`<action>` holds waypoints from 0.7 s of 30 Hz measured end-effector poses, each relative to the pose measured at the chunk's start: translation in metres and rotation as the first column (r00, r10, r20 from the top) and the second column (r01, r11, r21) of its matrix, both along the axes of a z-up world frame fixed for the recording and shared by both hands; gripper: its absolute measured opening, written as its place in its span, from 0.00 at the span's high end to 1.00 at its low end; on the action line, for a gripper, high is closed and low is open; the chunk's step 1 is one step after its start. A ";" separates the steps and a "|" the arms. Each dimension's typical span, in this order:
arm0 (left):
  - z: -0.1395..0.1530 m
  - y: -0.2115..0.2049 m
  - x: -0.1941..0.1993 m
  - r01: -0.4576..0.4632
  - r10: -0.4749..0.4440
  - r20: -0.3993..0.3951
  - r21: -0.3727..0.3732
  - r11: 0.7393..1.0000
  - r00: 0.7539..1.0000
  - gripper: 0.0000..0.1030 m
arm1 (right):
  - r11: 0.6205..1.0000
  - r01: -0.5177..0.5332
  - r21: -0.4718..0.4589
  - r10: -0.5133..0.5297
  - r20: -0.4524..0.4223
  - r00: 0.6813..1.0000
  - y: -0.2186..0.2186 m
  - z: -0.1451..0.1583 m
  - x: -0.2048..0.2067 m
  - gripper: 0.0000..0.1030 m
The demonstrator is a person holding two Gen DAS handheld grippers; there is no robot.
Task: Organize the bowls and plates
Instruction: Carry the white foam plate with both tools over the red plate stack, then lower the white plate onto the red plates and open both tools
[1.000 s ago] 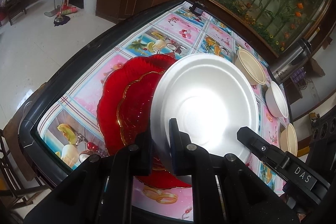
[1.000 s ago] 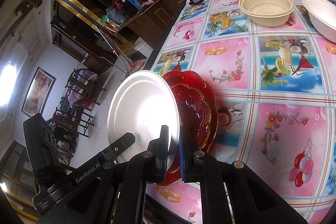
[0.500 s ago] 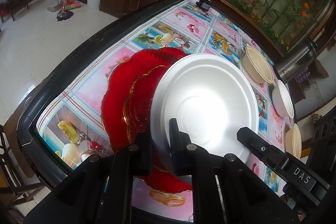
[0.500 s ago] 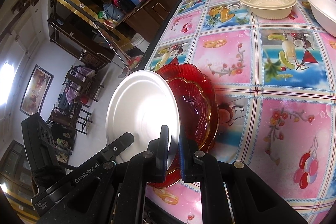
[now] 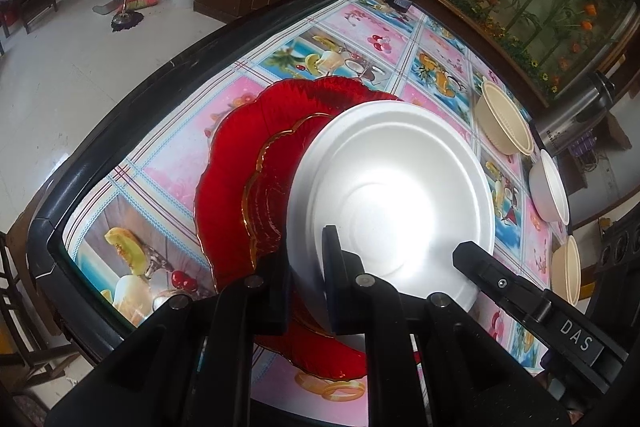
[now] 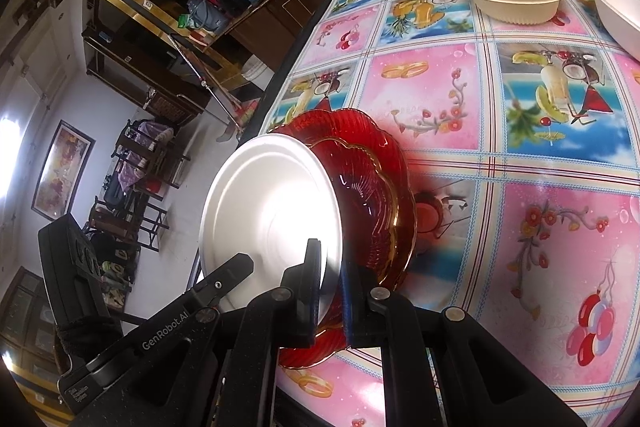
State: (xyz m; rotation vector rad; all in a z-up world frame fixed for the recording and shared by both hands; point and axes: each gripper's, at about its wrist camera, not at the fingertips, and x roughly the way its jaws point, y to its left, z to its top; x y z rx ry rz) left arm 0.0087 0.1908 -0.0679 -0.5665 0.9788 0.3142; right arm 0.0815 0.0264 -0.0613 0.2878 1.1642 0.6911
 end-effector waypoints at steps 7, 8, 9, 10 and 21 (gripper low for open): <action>-0.002 0.001 0.001 -0.004 0.004 -0.008 -0.001 1.000 1.000 0.89 | 1.000 -0.003 -0.012 0.003 -0.001 1.000 0.004 -0.002 0.000 0.91; -0.003 0.002 0.002 -0.006 0.006 -0.009 -0.003 1.000 1.000 0.89 | 1.000 -0.004 -0.015 0.004 -0.002 1.000 0.005 -0.002 0.000 0.91; -0.003 0.003 0.001 -0.011 0.011 -0.008 -0.004 1.000 1.000 0.89 | 1.000 -0.005 -0.020 0.005 -0.003 1.000 0.005 -0.002 0.000 0.90; -0.003 0.003 0.002 -0.012 0.011 -0.008 -0.003 1.000 1.000 0.90 | 1.000 -0.006 -0.021 0.006 -0.003 1.000 0.006 -0.003 0.000 0.89; -0.009 0.007 0.002 -0.035 0.034 -0.016 -0.010 0.999 0.999 0.89 | 0.999 -0.015 -0.039 0.015 -0.001 1.000 0.012 -0.006 0.000 0.88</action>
